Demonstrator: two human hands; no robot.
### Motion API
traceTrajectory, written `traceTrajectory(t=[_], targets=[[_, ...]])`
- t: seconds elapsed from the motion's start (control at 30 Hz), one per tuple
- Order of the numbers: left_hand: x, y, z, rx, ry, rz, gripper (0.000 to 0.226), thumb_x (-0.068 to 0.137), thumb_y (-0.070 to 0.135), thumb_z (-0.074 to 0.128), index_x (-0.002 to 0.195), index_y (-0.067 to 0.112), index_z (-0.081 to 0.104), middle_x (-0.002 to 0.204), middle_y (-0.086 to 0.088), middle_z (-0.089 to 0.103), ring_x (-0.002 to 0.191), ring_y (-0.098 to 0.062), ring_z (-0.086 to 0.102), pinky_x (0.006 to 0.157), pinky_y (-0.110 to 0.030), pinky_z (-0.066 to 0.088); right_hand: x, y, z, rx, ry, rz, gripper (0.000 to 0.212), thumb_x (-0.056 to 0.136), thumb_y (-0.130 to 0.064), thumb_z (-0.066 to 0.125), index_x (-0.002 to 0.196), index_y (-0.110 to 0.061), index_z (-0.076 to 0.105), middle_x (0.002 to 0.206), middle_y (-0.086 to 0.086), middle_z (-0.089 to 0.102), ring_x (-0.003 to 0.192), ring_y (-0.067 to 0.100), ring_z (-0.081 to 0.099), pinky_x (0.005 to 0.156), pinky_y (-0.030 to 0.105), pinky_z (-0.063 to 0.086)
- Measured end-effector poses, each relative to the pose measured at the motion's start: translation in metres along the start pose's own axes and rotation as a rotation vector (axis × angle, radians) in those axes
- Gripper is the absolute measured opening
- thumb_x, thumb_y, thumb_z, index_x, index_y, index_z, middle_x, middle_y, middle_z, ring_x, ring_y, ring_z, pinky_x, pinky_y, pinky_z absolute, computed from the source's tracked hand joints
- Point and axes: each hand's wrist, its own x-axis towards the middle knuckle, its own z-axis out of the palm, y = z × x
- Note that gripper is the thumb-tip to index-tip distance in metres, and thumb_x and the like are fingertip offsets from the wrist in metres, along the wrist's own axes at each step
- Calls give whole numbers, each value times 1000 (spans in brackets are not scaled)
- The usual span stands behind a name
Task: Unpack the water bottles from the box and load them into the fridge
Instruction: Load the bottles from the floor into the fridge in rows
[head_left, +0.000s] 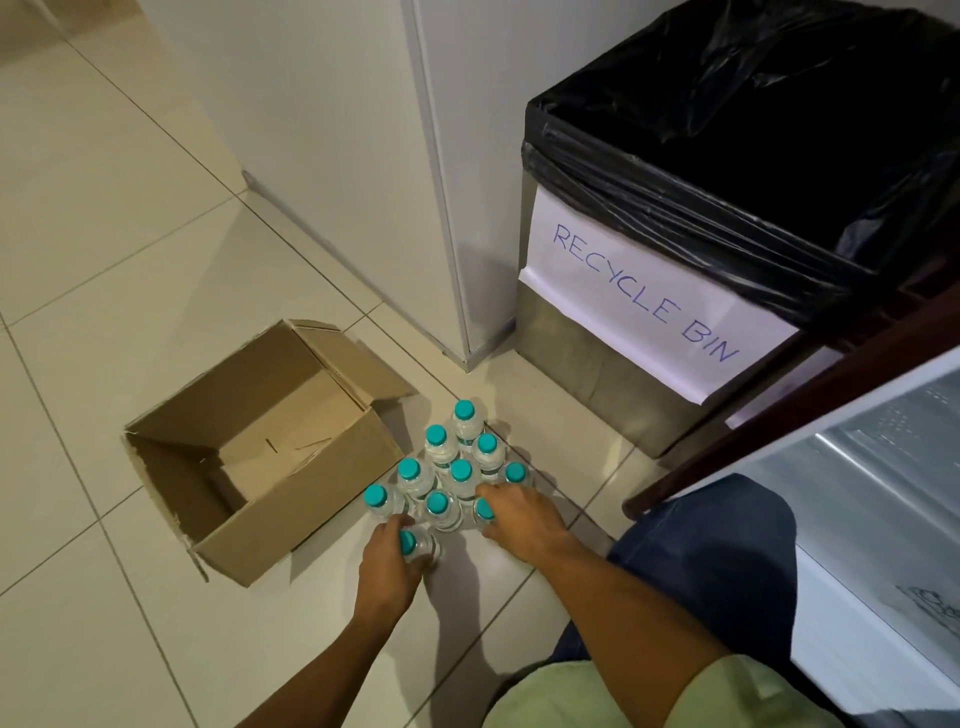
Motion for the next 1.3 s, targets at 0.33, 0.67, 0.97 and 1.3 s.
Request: traceTrajectory(t=[0.33, 0.67, 0.97, 1.3], targets=[[-20, 1, -1, -50, 38, 90, 56, 76, 27, 83, 125, 17, 56, 125, -2, 63, 106, -17, 58, 92, -32, 50, -15, 6, -24, 92, 49, -38, 37, 86, -39, 73, 116, -22, 60, 115, 5, 64, 99, 25, 61, 83, 38, 56], [-36, 56, -38, -172, 75, 306, 63, 75, 46, 80, 130, 28, 55, 118, 10, 60, 93, -7, 58, 71, -19, 47, -63, 14, -86, 272, 148, -10, 34, 77, -43, 79, 103, -27, 64, 96, -7, 66, 80, 13, 61, 65, 26, 52], [-86, 132, -82, -241, 87, 616, 38, 67, 60, 73, 102, 56, 59, 98, 28, 65, 91, 6, 60, 62, -14, 50, -147, 18, -164, 363, 371, 70, 31, 71, -45, 81, 85, -22, 66, 79, -6, 68, 72, 11, 65, 64, 37, 58], [-153, 235, -97, -219, -8, 925, 41, 63, 62, 75, 101, 51, 63, 99, 22, 64, 89, 2, 60, 65, -23, 48, -273, 22, -227, 365, 612, 172, 39, 65, -57, 77, 95, -33, 69, 85, -12, 70, 78, 5, 64, 69, 36, 59]])
